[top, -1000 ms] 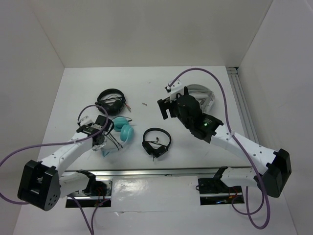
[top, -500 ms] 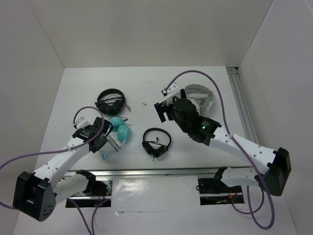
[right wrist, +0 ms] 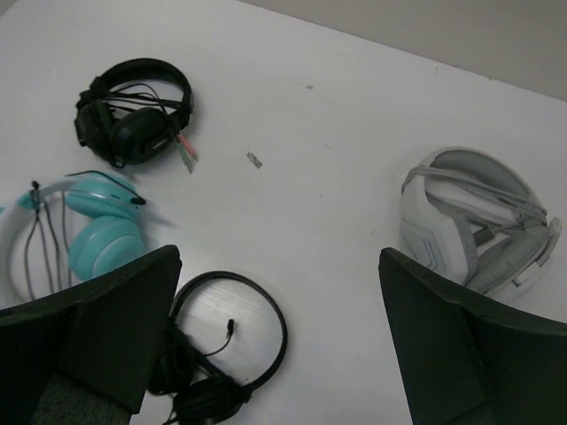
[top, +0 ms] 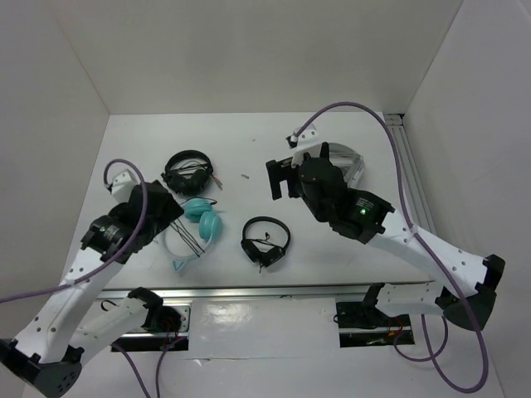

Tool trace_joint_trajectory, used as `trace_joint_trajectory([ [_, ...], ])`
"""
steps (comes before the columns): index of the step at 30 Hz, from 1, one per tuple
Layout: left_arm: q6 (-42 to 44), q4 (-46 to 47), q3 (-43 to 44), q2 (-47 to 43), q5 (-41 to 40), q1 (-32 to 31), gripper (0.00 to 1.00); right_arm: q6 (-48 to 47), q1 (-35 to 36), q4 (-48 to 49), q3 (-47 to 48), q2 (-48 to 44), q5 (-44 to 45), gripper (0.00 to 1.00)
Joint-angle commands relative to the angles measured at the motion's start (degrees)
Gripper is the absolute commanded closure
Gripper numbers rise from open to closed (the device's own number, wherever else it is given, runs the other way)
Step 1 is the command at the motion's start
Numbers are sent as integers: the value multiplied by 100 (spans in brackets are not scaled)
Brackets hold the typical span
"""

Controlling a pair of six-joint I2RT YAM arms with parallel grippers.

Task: Wrap the headphones

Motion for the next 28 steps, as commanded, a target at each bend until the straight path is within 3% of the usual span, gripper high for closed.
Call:
trace_joint_trajectory([
  [1, 1290, -407, 1020, -249, -168, -41, 0, 978, 341, -1436, 574, -498, 601, 0],
  [8, 2889, -391, 3330, -777, 253, -41, 0, 1199, 412, -2484, 1760, -1720, -12, 0],
  [12, 3234, -460, 4342, -778, 615, -41, 0, 1199, 360, -2801, 2516, -2125, -426, 0],
  [24, 3348, -637, 4679, -1243, 1019, -41, 0, 848, -966, -3443, 2843, -2319, -980, 0],
  [28, 3401, -637, 4802, -1112, 1088, -41, 0, 848, -1082, -3496, 2904, -2319, -1086, 0],
])
